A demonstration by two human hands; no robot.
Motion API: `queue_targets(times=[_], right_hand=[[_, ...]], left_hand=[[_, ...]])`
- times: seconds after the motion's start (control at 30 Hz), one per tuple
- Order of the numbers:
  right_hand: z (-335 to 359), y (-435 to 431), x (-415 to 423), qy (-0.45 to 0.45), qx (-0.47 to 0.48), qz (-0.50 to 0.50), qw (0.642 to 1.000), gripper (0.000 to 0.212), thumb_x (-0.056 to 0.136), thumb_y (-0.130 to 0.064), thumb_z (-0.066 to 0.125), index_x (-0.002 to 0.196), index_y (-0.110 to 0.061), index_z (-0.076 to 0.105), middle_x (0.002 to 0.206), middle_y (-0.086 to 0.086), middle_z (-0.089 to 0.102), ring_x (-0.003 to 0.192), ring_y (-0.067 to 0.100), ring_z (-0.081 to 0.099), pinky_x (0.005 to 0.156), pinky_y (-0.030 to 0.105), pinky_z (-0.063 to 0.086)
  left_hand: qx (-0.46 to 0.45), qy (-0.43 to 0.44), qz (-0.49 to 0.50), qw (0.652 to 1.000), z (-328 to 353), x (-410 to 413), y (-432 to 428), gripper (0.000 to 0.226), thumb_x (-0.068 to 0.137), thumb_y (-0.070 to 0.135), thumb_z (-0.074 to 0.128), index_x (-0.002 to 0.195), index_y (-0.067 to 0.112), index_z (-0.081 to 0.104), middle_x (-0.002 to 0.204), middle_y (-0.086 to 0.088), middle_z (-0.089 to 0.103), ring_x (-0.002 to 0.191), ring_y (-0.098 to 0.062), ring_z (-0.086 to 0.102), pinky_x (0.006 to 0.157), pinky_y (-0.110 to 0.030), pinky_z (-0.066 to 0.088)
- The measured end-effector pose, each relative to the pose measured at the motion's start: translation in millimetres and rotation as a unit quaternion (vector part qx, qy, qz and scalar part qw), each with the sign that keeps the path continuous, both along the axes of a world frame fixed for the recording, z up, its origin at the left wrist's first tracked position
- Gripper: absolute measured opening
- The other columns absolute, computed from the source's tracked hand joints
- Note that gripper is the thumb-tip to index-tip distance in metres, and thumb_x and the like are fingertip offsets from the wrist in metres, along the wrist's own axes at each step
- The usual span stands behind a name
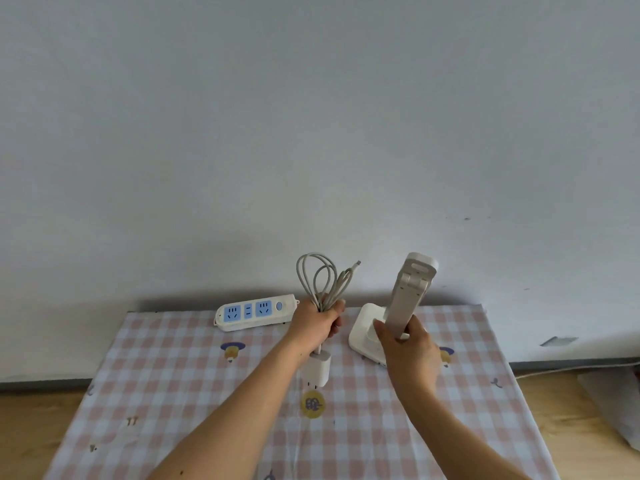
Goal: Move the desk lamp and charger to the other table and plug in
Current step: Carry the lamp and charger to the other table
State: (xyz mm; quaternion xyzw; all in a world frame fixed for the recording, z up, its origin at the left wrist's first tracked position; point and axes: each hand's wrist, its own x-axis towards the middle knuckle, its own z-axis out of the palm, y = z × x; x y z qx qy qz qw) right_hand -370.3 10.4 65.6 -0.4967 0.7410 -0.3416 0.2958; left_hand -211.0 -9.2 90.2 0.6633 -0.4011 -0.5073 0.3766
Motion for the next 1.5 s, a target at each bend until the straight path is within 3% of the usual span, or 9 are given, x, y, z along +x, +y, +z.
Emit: queue_targets(times=[0.27, 0.63, 0.73, 0.93, 1.03, 1.17, 1.23, 1.3, 1.5], right_hand=[[-0.3, 3.0, 0.1, 0.035, -0.014, 0.032, 0.999, 0.017, 0.083, -0.039, 0.061, 0.089, -0.025, 0.053, 0.072, -0.007, 0.064, 0.067, 0.018, 0.061, 0.059, 0.037, 0.052], [34.6, 17.7, 58.6, 0.032, -0.100, 0.200, 0.974, 0.023, 0.082, -0.033, 0.063, 0.083, -0.014, 0.050, 0.061, -0.001, 0.056, 0.056, 0.019, 0.052, 0.049, 0.031, 0.039], [47.3, 29.5, 90.2, 0.026, -0.119, 0.235, 0.964, 0.023, 0.082, -0.031, 0.064, 0.081, -0.015, 0.048, 0.061, 0.002, 0.059, 0.056, 0.022, 0.054, 0.051, 0.034, 0.043], [71.4, 59.0, 173.0, 0.002, -0.148, 0.308, 0.940, 0.026, 0.081, -0.032, 0.062, 0.076, -0.023, 0.039, 0.064, 0.000, 0.058, 0.060, 0.023, 0.054, 0.055, 0.035, 0.044], [81.7, 82.9, 226.6, -0.005, -0.172, 0.346, 0.922, 0.030, 0.081, -0.034, 0.064, 0.075, -0.024, 0.036, 0.062, -0.001, 0.058, 0.058, 0.022, 0.053, 0.054, 0.032, 0.039], [92.3, 128.8, 306.5, -0.003, -0.181, 0.409, 0.895, 0.023, 0.083, -0.036, 0.062, 0.082, -0.021, 0.044, 0.071, 0.000, 0.063, 0.062, 0.019, 0.059, 0.054, 0.032, 0.049], [96.9, 154.5, 347.4, -0.014, -0.194, 0.428, 0.883, 0.025, 0.080, -0.033, 0.064, 0.078, -0.020, 0.042, 0.065, -0.003, 0.058, 0.055, 0.016, 0.052, 0.046, 0.025, 0.038], [102.4, 187.5, 393.3, -0.017, -0.202, 0.452, 0.869, 0.029, 0.080, -0.031, 0.065, 0.076, -0.020, 0.039, 0.061, -0.004, 0.052, 0.050, 0.014, 0.045, 0.044, 0.020, 0.028], [119.2, 291.8, 522.5, -0.056, -0.165, 0.542, 0.822, 0.024, 0.082, -0.036, 0.063, 0.077, -0.021, 0.044, 0.069, -0.004, 0.060, 0.059, 0.018, 0.055, 0.049, 0.023, 0.035]], left_hand=[[-0.014, -0.026, 0.041, 0.999, 2.5, 11.3, 6.0, 0.026, 0.092, 0.029, 0.059, 0.072, 0.013, 0.058, 0.058, -0.001, 0.058, 0.050, -0.009, 0.054, 0.049, -0.016, 0.044], [-0.108, -0.060, 0.191, 0.974, 26.1, 57.0, 46.8, 0.022, 0.092, 0.026, 0.060, 0.071, 0.022, 0.058, 0.050, 0.011, 0.054, 0.042, 0.003, 0.051, 0.040, -0.009, 0.037], [-0.118, -0.059, 0.233, 0.963, 34.9, 87.9, 72.1, 0.021, 0.092, 0.024, 0.060, 0.071, 0.021, 0.058, 0.054, 0.010, 0.056, 0.044, 0.006, 0.056, 0.040, -0.011, 0.044], [-0.136, -0.085, 0.344, 0.925, 52.6, 163.2, 130.0, 0.023, 0.090, 0.028, 0.062, 0.068, 0.025, 0.058, 0.049, 0.009, 0.055, 0.046, -0.001, 0.054, 0.049, -0.014, 0.045], [-0.143, -0.089, 0.379, 0.910, 63.5, 206.4, 165.6, 0.022, 0.090, 0.027, 0.062, 0.069, 0.025, 0.059, 0.048, 0.009, 0.056, 0.044, 0.002, 0.054, 0.043, -0.010, 0.042], [-0.143, -0.081, 0.437, 0.884, 76.1, 275.1, 230.2, 0.020, 0.090, 0.026, 0.062, 0.070, 0.023, 0.058, 0.055, 0.004, 0.057, 0.055, -0.009, 0.058, 0.049, -0.019, 0.045], [-0.140, -0.072, 0.465, 0.871, 80.1, 312.3, 266.4, 0.018, 0.090, 0.026, 0.062, 0.073, 0.020, 0.058, 0.059, 0.000, 0.057, 0.058, -0.013, 0.058, 0.056, -0.022, 0.046], [-0.145, -0.061, 0.501, 0.851, 83.6, 354.0, 308.3, 0.017, 0.089, 0.029, 0.063, 0.075, 0.019, 0.060, 0.060, 0.000, 0.058, 0.056, -0.011, 0.058, 0.053, -0.018, 0.046], [-0.129, -0.071, 0.591, 0.794, 93.9, 461.0, 440.7, 0.031, 0.088, 0.037, 0.063, 0.064, 0.018, 0.057, 0.041, 0.011, 0.053, 0.037, 0.001, 0.050, 0.039, -0.009, 0.038]])
